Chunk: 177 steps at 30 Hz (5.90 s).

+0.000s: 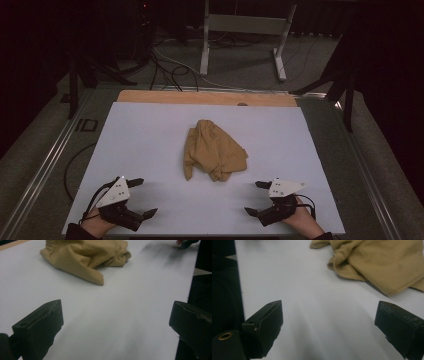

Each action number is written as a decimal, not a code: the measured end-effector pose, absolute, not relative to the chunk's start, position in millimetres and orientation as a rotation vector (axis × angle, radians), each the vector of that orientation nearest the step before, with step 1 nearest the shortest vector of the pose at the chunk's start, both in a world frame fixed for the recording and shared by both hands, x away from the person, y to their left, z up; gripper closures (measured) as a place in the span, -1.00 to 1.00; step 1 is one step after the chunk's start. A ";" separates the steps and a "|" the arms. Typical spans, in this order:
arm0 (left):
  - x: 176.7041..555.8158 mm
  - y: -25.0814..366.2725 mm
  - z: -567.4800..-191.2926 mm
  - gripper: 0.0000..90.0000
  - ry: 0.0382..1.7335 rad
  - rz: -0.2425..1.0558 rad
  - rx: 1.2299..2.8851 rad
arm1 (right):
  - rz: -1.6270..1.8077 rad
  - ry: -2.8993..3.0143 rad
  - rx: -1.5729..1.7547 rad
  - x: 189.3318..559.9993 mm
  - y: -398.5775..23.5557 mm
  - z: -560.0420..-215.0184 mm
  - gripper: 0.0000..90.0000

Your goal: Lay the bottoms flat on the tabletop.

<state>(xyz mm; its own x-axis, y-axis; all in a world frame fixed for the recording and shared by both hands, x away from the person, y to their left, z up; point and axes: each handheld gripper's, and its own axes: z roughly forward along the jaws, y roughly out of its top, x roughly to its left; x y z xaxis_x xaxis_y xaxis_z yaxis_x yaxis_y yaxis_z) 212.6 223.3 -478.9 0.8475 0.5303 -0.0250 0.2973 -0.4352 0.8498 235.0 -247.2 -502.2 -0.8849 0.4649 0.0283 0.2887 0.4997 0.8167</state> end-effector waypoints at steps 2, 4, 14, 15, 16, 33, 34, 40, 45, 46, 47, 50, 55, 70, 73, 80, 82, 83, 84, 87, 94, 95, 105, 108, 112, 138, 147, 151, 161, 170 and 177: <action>211.9 219.7 -472.4 -0.99 0.582 0.299 2.038 | 1.352 2.547 0.634 232.4 -244.8 -494.3 -0.82; 210.8 216.1 -466.0 -0.99 0.559 0.286 2.023 | 1.363 2.534 0.620 230.0 -243.4 -486.2 -0.82; 212.3 196.4 -425.1 -0.99 0.464 0.293 1.994 | 1.448 2.457 0.529 232.4 -240.7 -435.1 -0.81; 212.3 196.4 -425.1 -0.99 0.464 0.293 1.994 | 1.445 2.452 0.523 233.3 -240.2 -432.2 -0.81; 214.2 194.8 -419.0 -0.99 0.454 0.297 1.996 | 1.440 2.446 0.510 235.3 -239.1 -428.3 -0.81; 247.7 174.8 -400.1 -0.99 0.582 0.391 2.018 | 1.453 2.326 0.603 284.8 -222.5 -414.2 -0.80; 249.9 173.6 -400.9 -0.99 0.596 0.397 2.013 | 1.445 2.322 0.617 288.9 -221.4 -415.4 -0.80; 262.2 163.1 -405.9 -0.99 0.680 0.458 2.016 | 1.430 2.283 0.696 313.3 -215.3 -421.5 -0.80; 273.5 154.6 -412.7 -0.99 0.743 0.485 2.001 | 1.402 2.251 0.798 333.8 -211.8 -431.4 -0.80; 275.3 152.7 -414.7 -0.99 0.750 0.492 2.006 | 1.397 2.247 0.827 337.5 -211.3 -434.0 -0.80; 277.2 150.6 -417.0 -0.99 0.759 0.503 2.010 | 1.395 2.245 0.843 341.3 -210.7 -436.9 -0.80; 281.8 145.6 -423.7 -0.99 0.781 0.523 2.019 | 1.361 2.241 0.879 350.3 -209.0 -444.2 -0.80; 289.9 136.3 -440.9 -0.99 0.817 0.556 2.021 | 1.306 2.289 0.895 360.2 -203.7 -456.0 -0.80; 296.6 119.2 -482.1 -0.82 0.939 0.449 2.119 | 1.229 2.331 1.075 377.9 -207.0 -486.9 -0.80; 296.9 117.2 -490.1 -0.67 0.966 0.422 2.139 | 1.204 2.341 1.117 379.6 -205.8 -494.3 -0.80; 300.5 112.5 -503.6 -0.54 0.998 0.391 2.225 | 1.114 2.350 1.146 378.7 -200.0 -510.5 -0.45; 302.3 111.4 -507.0 -0.41 1.009 0.385 2.238 | 1.055 2.332 1.165 378.5 -197.3 -513.6 -0.37; 302.9 111.0 -508.6 -0.35 1.012 0.374 2.238 | 1.046 2.335 1.165 378.8 -196.6 -514.8 -0.33; 303.5 110.6 -510.2 -0.31 1.014 0.368 2.236 | 1.038 2.332 1.174 379.3 -196.2 -515.8 -0.23; 306.0 109.0 -514.2 -0.16 1.008 0.343 2.240 | 1.006 2.343 1.162 379.9 -194.6 -517.2 -0.09; 310.1 105.2 -517.1 0.15 0.999 0.338 2.236 | 1.011 2.370 1.191 380.0 -193.7 -519.7 0.44; 310.4 105.3 -517.0 0.18 1.000 0.333 2.232 | 1.012 2.371 1.195 379.5 -193.5 -519.2 0.53; 309.4 113.3 -510.2 0.84 1.006 0.387 2.181 | 1.010 2.357 1.124 377.5 -195.7 -511.0 0.92; 310.0 115.8 -505.1 0.88 1.001 0.385 2.179 | 1.024 2.340 1.124 377.4 -197.4 -505.9 0.93; 310.9 119.9 -497.8 0.91 0.998 0.411 2.177 | 1.044 2.311 1.127 378.4 -202.7 -498.2 0.93; 313.3 179.5 -393.8 0.92 0.951 0.652 2.117 | 1.288 2.057 1.095 373.9 -250.5 -406.7 0.94; 271.0 179.2 -434.5 0.92 0.920 0.517 2.245 | 1.148 2.280 1.041 339.9 -248.7 -455.5 0.94; 255.1 176.9 -449.8 0.92 0.891 0.495 2.308 | 1.105 2.321 1.023 328.5 -248.4 -468.4 0.94; 238.1 181.2 -475.2 0.92 0.904 0.396 2.339 | 1.079 2.429 1.008 291.6 -254.5 -492.1 0.94; 235.0 182.5 -489.7 0.92 0.910 0.356 2.366 | 1.097 2.459 1.039 281.2 -258.1 -504.2 0.93; 236.8 185.3 -491.4 0.92 0.904 0.311 2.368 | 1.088 2.461 1.013 276.2 -255.3 -504.2 0.93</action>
